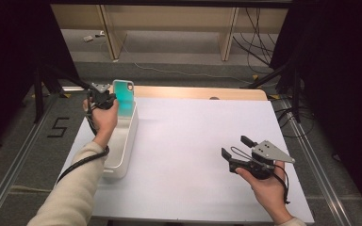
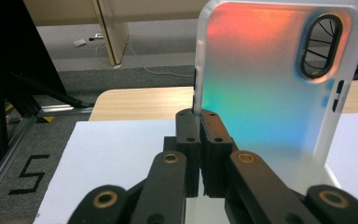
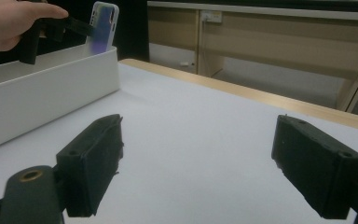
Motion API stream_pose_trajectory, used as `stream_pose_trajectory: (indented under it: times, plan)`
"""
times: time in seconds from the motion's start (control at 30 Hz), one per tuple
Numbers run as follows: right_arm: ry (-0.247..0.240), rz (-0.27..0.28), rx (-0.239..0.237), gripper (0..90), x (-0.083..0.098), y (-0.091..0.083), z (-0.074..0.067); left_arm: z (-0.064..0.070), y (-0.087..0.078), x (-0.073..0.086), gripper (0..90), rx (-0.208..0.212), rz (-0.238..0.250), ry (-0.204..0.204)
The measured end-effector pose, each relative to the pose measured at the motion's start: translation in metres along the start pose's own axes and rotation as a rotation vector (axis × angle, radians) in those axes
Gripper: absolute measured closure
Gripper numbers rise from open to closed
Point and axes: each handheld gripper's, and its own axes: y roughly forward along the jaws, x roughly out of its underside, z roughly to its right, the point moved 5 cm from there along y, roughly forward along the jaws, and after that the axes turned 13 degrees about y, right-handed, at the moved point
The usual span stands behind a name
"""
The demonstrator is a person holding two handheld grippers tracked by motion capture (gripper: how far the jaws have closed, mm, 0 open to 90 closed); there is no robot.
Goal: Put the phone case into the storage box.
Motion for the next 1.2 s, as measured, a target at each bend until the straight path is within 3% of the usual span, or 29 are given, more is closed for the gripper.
stream_pose_trajectory:
  times: [0.87,1.03,1.2]
  plan:
    - [-0.013,-0.011,0.010,17.4,-0.0003,-0.0018,0.0011,0.0015,0.0045,0.0039,85.7,0.005,-0.025,0.015]
    - [-0.007,-0.012,0.006,17.4,0.0000,-0.0015,0.0008,0.0013,0.0039,0.0033,83.3,0.009,-0.020,0.011]
    - [-0.008,-0.006,0.004,17.4,0.0001,-0.0008,0.0006,0.0007,-0.0012,-0.0007,73.5,0.019,0.005,0.000]
